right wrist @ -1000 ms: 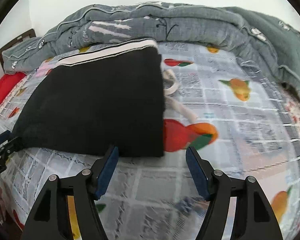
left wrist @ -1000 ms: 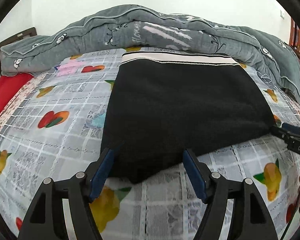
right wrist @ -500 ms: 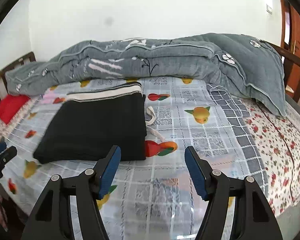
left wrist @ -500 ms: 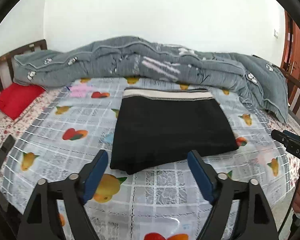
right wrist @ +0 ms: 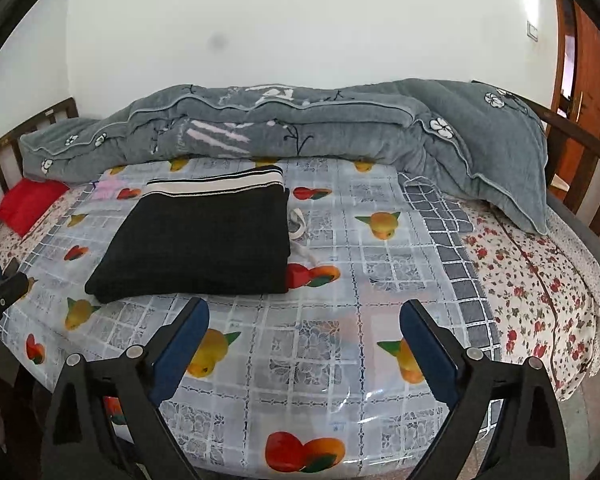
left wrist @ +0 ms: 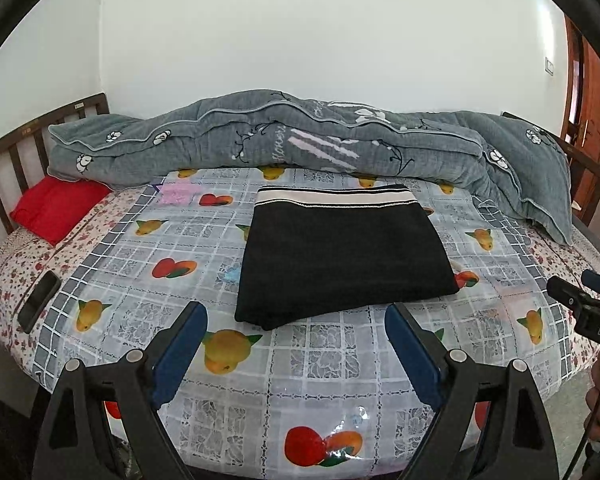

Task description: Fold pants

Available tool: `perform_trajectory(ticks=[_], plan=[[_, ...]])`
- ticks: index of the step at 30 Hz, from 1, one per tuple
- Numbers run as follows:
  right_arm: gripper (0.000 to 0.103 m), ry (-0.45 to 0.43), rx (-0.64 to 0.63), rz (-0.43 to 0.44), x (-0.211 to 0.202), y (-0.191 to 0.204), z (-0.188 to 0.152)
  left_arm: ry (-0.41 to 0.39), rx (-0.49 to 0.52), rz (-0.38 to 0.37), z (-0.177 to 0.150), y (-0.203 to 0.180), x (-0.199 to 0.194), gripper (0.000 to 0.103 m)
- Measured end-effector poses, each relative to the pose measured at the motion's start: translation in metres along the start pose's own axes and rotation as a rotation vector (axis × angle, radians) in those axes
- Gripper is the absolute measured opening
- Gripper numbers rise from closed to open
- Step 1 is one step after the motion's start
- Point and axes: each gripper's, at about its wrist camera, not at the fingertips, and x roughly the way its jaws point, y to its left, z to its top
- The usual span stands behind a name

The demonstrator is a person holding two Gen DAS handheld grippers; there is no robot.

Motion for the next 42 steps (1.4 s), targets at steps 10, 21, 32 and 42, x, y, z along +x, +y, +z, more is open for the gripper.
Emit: perform_trajectory(ticks=[10,21,32,42], plan=[[0.095,-0.02,0.014,-0.006,-0.011,-0.002,-0.006,-0.007,0.003,0.006,-0.002,-0.002,-0.01,0.09],[0.095,-0.031,0.021,-0.01,-0.018,-0.01,-0.005,-0.01,0.016,0.014,-0.003,-0.011,-0.01,0.09],[0.095,-0.024,0.026,-0.012,-0.016,-0.013,-0.005,-0.016,0.018,0.025,-0.002,-0.01,-0.011,0.09],[0.095,-0.028,0.021,-0.004,-0.017,-0.012,-0.004,-0.023,0.012,0.027,0.0,-0.009,-0.013,0.09]])
